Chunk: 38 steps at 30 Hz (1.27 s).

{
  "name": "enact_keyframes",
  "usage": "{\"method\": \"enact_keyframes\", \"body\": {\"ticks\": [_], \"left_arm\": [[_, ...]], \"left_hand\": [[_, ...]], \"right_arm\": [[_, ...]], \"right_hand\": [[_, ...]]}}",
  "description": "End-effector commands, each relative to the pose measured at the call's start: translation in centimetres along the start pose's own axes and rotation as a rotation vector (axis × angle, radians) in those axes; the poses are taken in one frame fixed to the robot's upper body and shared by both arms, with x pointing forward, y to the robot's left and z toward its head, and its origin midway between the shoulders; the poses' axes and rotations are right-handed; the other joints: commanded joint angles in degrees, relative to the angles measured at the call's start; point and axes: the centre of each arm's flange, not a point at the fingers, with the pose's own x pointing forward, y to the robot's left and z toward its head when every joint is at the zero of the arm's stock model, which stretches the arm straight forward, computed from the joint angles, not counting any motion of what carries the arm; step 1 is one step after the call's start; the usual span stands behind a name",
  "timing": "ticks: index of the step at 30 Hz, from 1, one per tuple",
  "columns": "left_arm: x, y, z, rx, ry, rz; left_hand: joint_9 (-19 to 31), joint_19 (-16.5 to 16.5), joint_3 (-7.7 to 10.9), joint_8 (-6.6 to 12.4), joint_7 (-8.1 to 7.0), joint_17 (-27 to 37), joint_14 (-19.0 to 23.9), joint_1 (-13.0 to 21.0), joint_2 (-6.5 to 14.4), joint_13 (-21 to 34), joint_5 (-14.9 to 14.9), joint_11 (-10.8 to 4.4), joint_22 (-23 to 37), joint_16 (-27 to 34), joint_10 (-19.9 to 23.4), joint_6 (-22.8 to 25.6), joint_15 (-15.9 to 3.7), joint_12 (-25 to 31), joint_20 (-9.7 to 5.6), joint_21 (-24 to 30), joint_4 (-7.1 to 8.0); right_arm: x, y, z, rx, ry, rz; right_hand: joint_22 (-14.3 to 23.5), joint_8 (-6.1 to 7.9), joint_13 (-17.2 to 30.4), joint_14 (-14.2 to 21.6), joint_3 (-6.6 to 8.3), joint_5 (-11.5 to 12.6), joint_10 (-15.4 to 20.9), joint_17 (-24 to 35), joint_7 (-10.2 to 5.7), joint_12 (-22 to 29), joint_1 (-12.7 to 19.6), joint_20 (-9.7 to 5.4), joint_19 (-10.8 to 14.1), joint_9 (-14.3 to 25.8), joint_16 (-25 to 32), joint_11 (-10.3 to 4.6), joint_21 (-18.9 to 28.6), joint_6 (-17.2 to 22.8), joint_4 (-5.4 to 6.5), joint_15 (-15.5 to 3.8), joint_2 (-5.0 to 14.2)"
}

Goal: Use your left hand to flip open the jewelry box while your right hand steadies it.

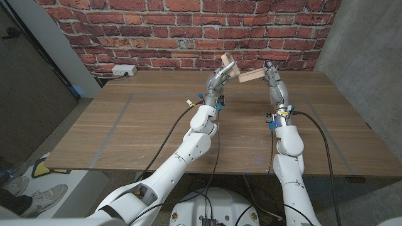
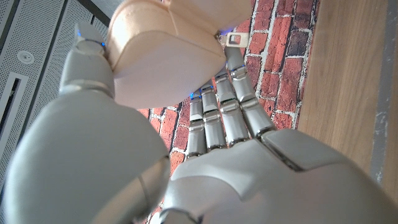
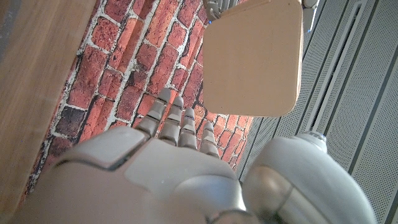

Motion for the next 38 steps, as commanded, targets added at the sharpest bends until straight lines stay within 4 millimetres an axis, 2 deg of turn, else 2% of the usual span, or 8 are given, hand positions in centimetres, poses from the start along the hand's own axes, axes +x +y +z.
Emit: {"method": "enact_keyframes", "body": {"ticks": [1, 7, 14, 24, 28, 34, 38], "left_arm": [[-0.2, 0.3, 0.3, -0.002, -0.020, 0.003], [-0.2, 0.5, 0.6, -0.003, -0.018, -0.003], [-0.4, 1.1, 0.8, -0.006, -0.011, -0.003], [-0.3, 2.8, 0.9, -0.010, 0.013, 0.003], [-0.3, 3.7, 0.9, -0.011, 0.026, 0.006], [-0.4, 5.1, 0.3, -0.016, 0.057, 0.007], [-0.8, 5.7, -0.1, -0.015, 0.067, 0.030]], "left_hand": [[0.32, -0.37, 11.52, -0.07, -13.85, 0.14, 11.43, 5.99, 10.51, -0.05, -0.07, -15.38, 0.18, 0.35, 10.67, 14.78, -17.89, -0.20, -5.37, -0.26, 11.20], [0.33, -0.37, 11.58, -0.27, -13.90, 0.06, 11.39, 5.93, 10.58, -0.11, -0.06, -15.01, 0.19, 0.48, 10.72, 14.82, -17.85, -0.18, -5.36, -0.35, 11.20], [0.34, -0.22, 11.62, -0.36, -14.06, -0.02, 11.36, 5.83, 10.61, -0.16, -0.07, -15.27, 0.19, 0.58, 10.90, 15.14, -17.83, -0.12, -5.42, -0.38, 11.22], [0.36, -0.21, 11.72, -0.59, -14.10, -0.03, 11.50, 5.84, 10.68, -0.23, -0.05, -15.19, 0.20, 0.84, 11.12, 15.35, -17.90, -0.06, -5.41, -0.50, 11.16], [0.36, -0.26, 11.76, -0.65, -14.13, -0.09, 11.43, 5.88, 10.65, -0.25, -0.05, -15.24, 0.20, 0.84, 11.12, 15.43, -17.91, -0.07, -5.38, -0.56, 11.09], [0.38, -0.19, 11.84, -0.75, -14.14, -0.13, 11.42, 5.94, 10.69, -0.27, -0.04, -15.39, 0.20, 0.90, 11.13, 15.59, -17.93, -0.08, -5.42, -0.60, 11.02], [0.39, -0.19, 11.85, -0.86, -14.15, -0.18, 11.34, 5.86, 10.69, -0.30, -0.05, -15.28, 0.21, 0.91, 11.21, 15.63, -17.87, -0.07, -5.42, -0.65, 11.04]], "right_arm": [[0.2, 0.3, -0.6, 0.059, 0.001, 0.011], [0.5, -0.1, -0.4, 0.035, 0.003, 0.002], [0.9, -1.0, -0.2, 0.004, 0.010, -0.001], [1.2, -1.7, 0.5, -0.069, 0.027, 0.006], [1.0, -1.0, 1.0, -0.090, 0.032, 0.010], [-0.4, 1.2, 1.9, -0.111, 0.027, -0.020], [-0.5, 1.3, 2.4, -0.114, -0.004, -0.023]], "right_hand": [[0.13, -0.06, -0.06, -0.94, -0.81, 0.48, -0.65, 0.09, -0.12, 0.21, -0.54, 0.81, -0.41, 0.11, 0.38, 0.25, -0.36, -0.35, 0.17, 0.35, -0.42], [0.09, 0.34, -0.12, -1.38, -1.24, 0.72, 0.05, 0.07, -0.54, 0.81, -1.20, 0.35, -0.66, 0.08, 0.58, -0.34, -0.68, 0.04, 0.48, 0.36, -0.45], [0.06, 0.72, -0.16, -1.39, -1.49, 0.91, 0.68, 0.03, -0.75, 1.21, -1.49, 0.17, -0.63, 0.06, 0.79, -0.54, -0.84, 0.75, 0.62, 0.08, -0.42], [0.04, 1.27, -0.22, -0.64, -2.02, 1.24, 2.47, -0.02, -0.98, 2.06, -2.26, -0.59, -0.39, 0.00, 1.33, -1.13, -1.09, 2.13, 1.01, -0.33, -0.25], [0.03, 1.31, -0.23, -0.35, -2.14, 1.32, 2.81, -0.04, -1.00, 2.21, -2.40, -0.90, -0.27, -0.01, 1.47, -1.20, -1.12, 2.27, 1.07, -0.38, -0.22], [0.03, 1.28, -0.25, -0.04, -2.24, 1.43, 2.78, -0.06, -0.95, 2.20, -2.52, -1.21, -0.12, -0.02, 1.60, -1.50, -1.17, 2.25, 1.13, -0.52, -0.10], [0.03, 0.84, -0.25, 0.13, -2.34, 1.56, 2.44, -0.09, -1.07, 2.08, -2.58, -1.29, 0.20, -0.04, 1.65, -1.76, -1.18, 1.16, 1.17, -0.83, 0.03]]}}
